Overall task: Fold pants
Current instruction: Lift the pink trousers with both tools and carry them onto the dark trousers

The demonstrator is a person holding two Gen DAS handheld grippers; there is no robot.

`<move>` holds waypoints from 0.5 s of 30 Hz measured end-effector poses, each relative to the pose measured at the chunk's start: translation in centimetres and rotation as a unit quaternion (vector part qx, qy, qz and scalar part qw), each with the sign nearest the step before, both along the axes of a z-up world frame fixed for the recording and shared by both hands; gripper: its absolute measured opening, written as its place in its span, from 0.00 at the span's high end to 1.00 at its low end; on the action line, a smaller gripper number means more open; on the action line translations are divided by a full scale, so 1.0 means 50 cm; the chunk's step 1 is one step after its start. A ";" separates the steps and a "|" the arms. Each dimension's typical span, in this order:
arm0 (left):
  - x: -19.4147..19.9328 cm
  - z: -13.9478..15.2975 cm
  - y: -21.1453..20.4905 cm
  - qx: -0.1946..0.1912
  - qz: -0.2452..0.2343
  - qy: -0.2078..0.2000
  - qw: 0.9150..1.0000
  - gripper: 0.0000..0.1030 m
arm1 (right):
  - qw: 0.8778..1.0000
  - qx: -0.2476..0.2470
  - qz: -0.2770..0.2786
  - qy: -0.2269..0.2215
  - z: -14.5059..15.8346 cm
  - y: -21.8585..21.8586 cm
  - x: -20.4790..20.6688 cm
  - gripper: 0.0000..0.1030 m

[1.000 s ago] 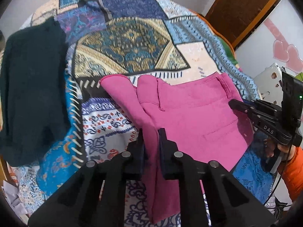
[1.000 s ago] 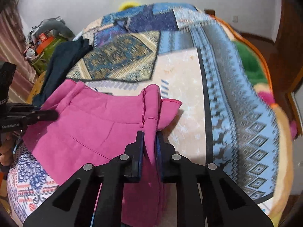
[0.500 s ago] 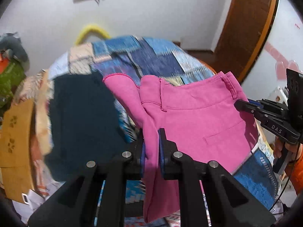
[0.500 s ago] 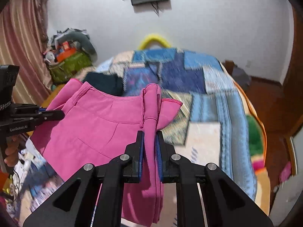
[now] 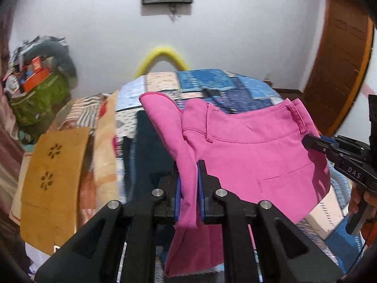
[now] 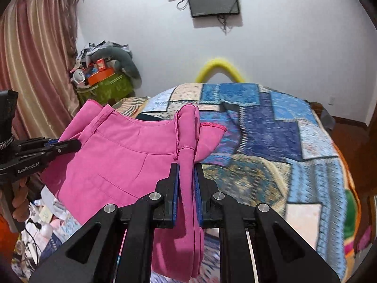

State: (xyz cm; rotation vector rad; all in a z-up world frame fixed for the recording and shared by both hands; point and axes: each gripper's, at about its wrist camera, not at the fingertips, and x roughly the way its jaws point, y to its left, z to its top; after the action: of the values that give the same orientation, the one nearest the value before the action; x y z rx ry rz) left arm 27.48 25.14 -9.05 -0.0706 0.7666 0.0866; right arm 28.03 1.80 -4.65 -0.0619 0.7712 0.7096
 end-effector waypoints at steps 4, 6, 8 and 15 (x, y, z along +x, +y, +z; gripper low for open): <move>0.026 -0.051 0.071 -0.006 0.032 0.020 0.999 0.88 | 1.000 -0.007 0.010 0.012 -0.034 0.078 0.021 0.90; 0.035 -0.080 0.097 -0.008 0.042 0.030 0.999 0.88 | 1.000 -0.011 0.014 0.022 -0.055 0.109 0.032 0.90; 0.046 -0.114 0.121 -0.009 0.052 0.037 0.998 0.88 | 0.999 -0.017 0.017 0.029 -0.079 0.135 0.038 0.90; 0.089 -0.248 0.169 -0.019 0.068 0.095 0.993 0.88 | 0.997 -0.041 0.020 0.067 -0.161 0.189 0.051 0.90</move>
State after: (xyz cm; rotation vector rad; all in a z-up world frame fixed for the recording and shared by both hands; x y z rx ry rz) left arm 31.95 33.61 -21.44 -0.1521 0.9535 0.2107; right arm 30.58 11.28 -12.71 -0.1053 0.9297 0.7247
